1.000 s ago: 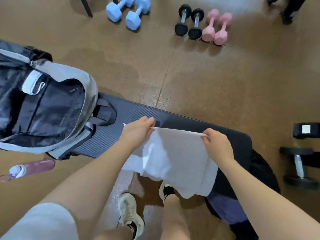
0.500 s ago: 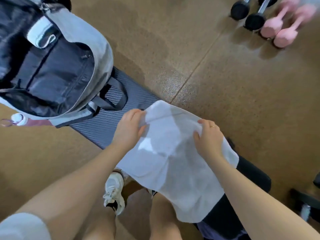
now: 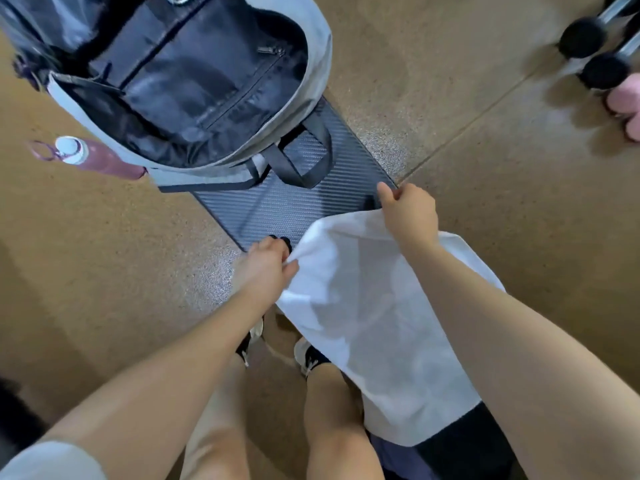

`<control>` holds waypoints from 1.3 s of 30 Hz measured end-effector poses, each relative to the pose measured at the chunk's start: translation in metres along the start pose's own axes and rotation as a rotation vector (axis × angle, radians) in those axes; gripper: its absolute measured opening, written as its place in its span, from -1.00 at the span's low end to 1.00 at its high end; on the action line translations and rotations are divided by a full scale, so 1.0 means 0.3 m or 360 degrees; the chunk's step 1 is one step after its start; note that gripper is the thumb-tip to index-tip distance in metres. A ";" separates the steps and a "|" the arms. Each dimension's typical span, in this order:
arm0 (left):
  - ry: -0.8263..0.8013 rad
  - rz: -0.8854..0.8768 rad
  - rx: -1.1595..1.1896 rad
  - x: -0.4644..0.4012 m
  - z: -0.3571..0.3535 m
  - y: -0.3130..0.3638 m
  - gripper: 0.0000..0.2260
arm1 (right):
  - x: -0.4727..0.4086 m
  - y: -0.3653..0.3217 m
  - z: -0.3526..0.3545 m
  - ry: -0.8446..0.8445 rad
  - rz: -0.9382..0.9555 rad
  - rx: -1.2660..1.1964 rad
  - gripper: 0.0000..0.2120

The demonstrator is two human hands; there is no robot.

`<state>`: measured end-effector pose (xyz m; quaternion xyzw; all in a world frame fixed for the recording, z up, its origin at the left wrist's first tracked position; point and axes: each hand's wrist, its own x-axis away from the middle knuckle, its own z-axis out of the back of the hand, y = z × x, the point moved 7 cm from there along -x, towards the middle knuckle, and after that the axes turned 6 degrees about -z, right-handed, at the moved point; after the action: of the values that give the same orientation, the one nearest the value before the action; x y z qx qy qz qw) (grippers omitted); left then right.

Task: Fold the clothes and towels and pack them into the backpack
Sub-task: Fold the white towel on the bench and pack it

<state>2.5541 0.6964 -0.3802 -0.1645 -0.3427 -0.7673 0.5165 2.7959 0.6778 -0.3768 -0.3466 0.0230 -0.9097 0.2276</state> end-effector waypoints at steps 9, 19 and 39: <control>-0.0066 -0.0340 0.0451 0.033 0.114 -0.014 -0.78 | 0.092 0.084 -0.005 -0.0452 -0.0283 0.0392 -0.65; -0.0207 -0.0490 0.0465 0.004 0.181 0.010 -0.72 | 0.159 0.018 0.022 -0.0184 0.0010 -0.0382 -0.87; 0.0098 -0.0302 0.0955 -0.005 0.464 -0.069 -0.71 | 0.093 -0.220 0.306 0.0315 0.0243 -0.0632 -0.75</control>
<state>2.5219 0.7990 -0.2894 0.0513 -0.5519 -0.6814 0.4780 2.8102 0.7357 -0.2766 -0.2909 0.2498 -0.8970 0.2198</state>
